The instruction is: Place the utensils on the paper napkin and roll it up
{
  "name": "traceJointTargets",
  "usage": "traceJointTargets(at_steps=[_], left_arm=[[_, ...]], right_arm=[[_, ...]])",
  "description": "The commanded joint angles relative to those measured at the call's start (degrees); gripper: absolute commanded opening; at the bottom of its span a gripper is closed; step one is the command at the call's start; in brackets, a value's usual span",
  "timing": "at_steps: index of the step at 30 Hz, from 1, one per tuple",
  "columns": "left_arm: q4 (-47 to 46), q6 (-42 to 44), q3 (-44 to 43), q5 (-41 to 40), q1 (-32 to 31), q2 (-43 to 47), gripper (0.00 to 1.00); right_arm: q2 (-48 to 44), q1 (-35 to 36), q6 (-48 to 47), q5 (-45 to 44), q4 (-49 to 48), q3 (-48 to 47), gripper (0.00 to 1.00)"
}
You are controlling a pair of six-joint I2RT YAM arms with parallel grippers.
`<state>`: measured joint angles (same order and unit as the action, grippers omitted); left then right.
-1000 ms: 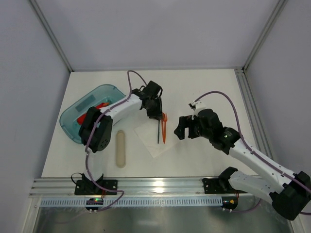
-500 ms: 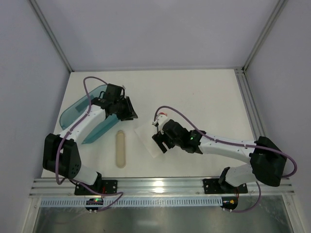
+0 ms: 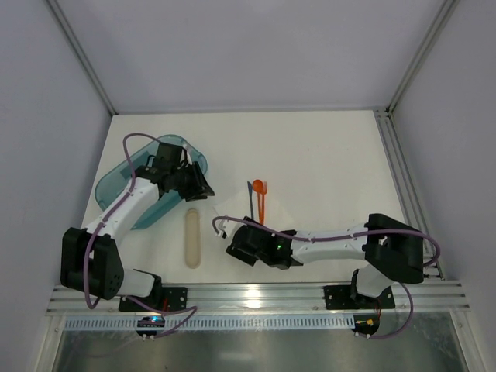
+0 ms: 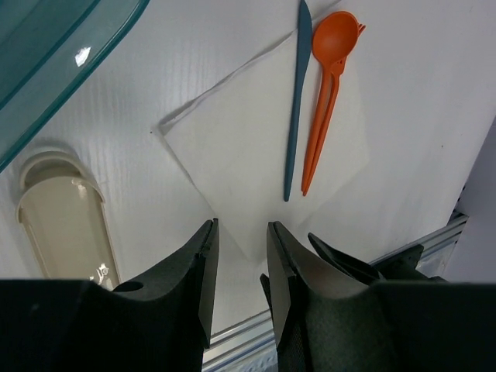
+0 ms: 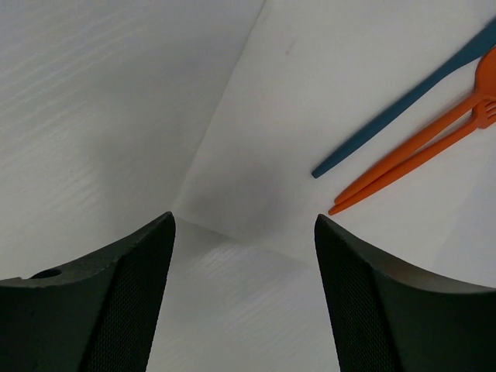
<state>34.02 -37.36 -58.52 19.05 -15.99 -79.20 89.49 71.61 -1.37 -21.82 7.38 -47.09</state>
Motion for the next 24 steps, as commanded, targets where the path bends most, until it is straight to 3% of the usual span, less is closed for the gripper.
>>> traceJointTargets(at_steps=[1, 24], left_arm=[[-3.2, -0.7, 0.6, 4.1, 0.5, 0.5, 0.35], [-3.4, -1.1, 1.2, 3.6, 0.4, 0.4, 0.36]], right_arm=[[1.6, 2.3, -1.6, -7.3, -2.0, -0.2, 0.73], [5.7, 7.8, -4.3, -10.3, -2.7, 0.2, 0.69]])
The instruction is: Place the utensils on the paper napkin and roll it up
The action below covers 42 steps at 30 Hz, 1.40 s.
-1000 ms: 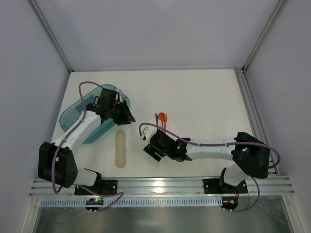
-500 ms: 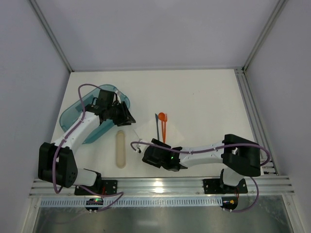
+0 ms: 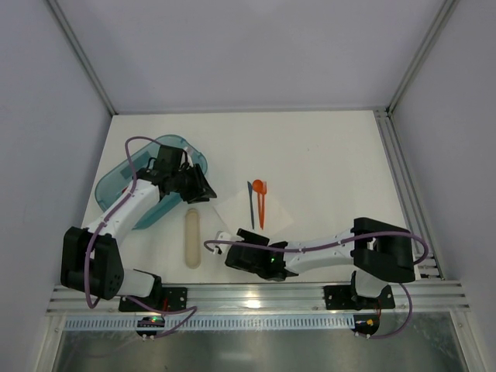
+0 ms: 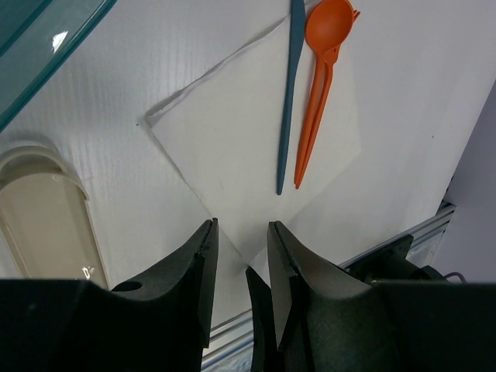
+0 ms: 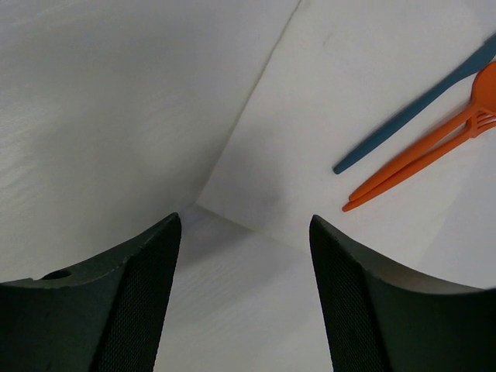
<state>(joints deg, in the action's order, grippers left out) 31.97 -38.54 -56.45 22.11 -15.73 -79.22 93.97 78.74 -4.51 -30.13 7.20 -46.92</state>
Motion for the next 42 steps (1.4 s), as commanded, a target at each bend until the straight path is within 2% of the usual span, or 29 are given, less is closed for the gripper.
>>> traceJointTargets(at_steps=[1, 3, 9, 12, 15, 18, 19, 22, 29, 42], left_arm=[[-1.2, 0.2, -1.2, 0.4, 0.2, 0.2, 0.36], [-0.9, 0.4, -1.7, 0.1, 0.2, -0.4, 0.36], [-1.2, 0.3, -2.2, -0.1, 0.3, -0.8, 0.36], [-0.9, 0.8, -2.3, -0.6, 0.2, -1.5, 0.36], [-0.9, 0.8, -2.2, -1.1, 0.3, -2.2, 0.36], [-0.9, 0.5, -2.2, -1.4, 0.3, -2.6, 0.35], [-1.1, 0.4, -2.2, -1.5, 0.3, -2.6, 0.35], [-0.6, 0.3, -2.2, -2.7, 0.2, -2.4, 0.35], [-2.5, -0.5, 0.8, -2.5, 0.0, -1.6, 0.32], [-5.6, -2.8, 5.9, -4.9, -6.7, -0.3, 0.27]], right_arm=[[1.6, 0.9, -1.1, -2.2, -2.8, -0.2, 0.69], [2.1, 1.0, -1.5, -3.1, -4.0, -0.4, 0.68], [4.5, 1.0, -3.2, -6.8, -5.6, -0.6, 0.56], [4.4, 1.0, -3.6, -7.3, -6.7, -0.5, 0.43], [3.1, 1.0, -4.4, -7.0, -8.5, 0.0, 0.26], [2.5, 1.0, -5.2, -6.7, -8.8, -0.4, 0.17], [2.4, 1.0, -5.3, -6.4, -8.8, -0.5, 0.10], [1.3, 0.6, -5.7, -6.0, -9.0, -0.5, 0.04], [-0.1, -1.9, -7.3, -6.3, -10.4, -0.5, 0.04], [-3.3, -8.0, -10.3, -1.5, -12.4, 0.3, 0.04]])
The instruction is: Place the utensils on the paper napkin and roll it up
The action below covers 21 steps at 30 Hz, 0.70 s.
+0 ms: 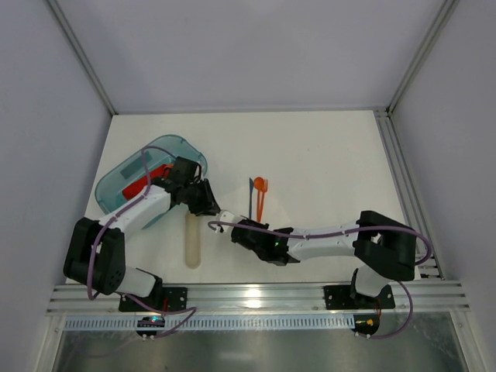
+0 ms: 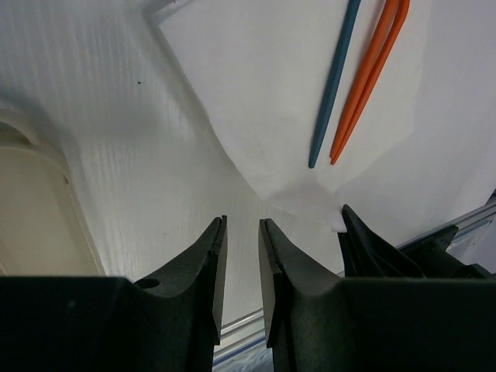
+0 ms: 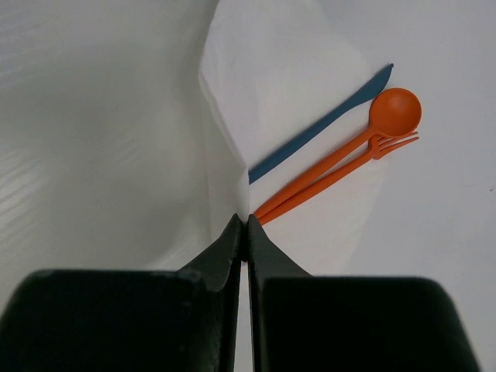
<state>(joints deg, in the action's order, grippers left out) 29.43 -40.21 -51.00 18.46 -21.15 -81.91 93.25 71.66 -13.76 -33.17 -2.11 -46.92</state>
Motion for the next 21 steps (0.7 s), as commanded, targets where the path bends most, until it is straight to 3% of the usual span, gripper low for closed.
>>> traceJointTargets(at_steps=[1, 9, 16, 21], left_arm=[[-3.2, -1.5, 0.8, -1.8, -1.7, 2.5, 0.26], [-6.7, -4.6, 3.3, -2.3, -5.7, 1.8, 0.22], [-9.7, -7.2, 2.7, -2.1, -8.8, -1.8, 0.23], [-10.6, -7.9, 1.3, -2.0, -10.7, -5.2, 0.23]], right_arm=[[-2.6, -1.5, -1.3, 2.0, -3.3, 0.5, 0.04], [-3.1, -3.7, -2.2, 4.0, -4.7, 0.4, 0.04], [-4.0, -6.1, 1.7, 8.9, -4.9, 1.3, 0.29], [-4.1, -6.4, 5.8, 11.7, -5.1, 2.8, 0.36]])
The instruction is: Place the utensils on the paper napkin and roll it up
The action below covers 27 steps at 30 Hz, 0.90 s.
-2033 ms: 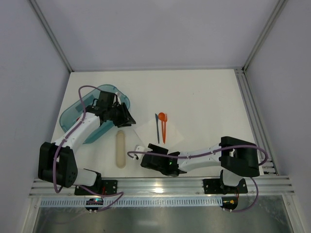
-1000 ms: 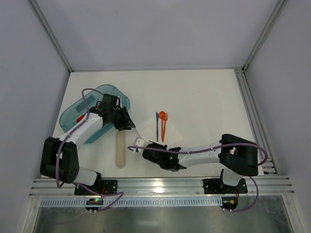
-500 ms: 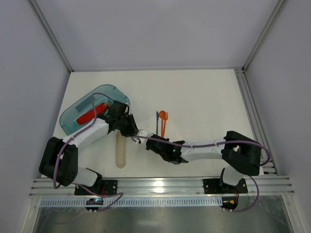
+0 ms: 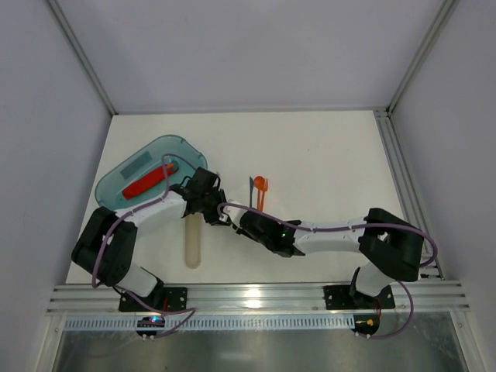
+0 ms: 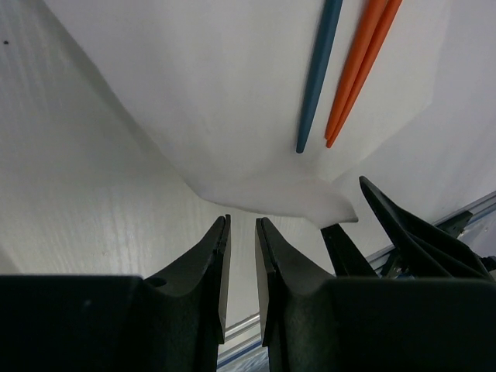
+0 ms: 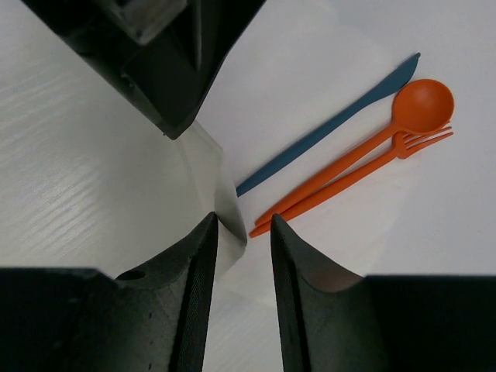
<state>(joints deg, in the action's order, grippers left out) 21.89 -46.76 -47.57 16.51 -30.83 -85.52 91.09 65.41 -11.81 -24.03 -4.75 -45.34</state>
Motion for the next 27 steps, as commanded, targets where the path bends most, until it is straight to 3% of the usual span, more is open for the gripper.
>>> traceJointTargets(at_steps=[1, 11, 27], left_arm=[[-3.2, -1.3, -2.2, -0.2, -1.1, -1.9, 0.23], [-4.1, -1.7, -3.6, 0.0, -1.3, -4.4, 0.22], [-3.2, -0.7, -6.0, -1.0, -1.3, -7.2, 0.22]], right_arm=[[-2.2, -0.2, 4.4, 3.3, -2.4, 1.5, 0.36], [-6.4, -2.7, 11.1, 9.7, -5.6, 7.2, 0.44], [-4.7, -9.1, 11.7, 15.5, -11.2, 8.8, 0.42]])
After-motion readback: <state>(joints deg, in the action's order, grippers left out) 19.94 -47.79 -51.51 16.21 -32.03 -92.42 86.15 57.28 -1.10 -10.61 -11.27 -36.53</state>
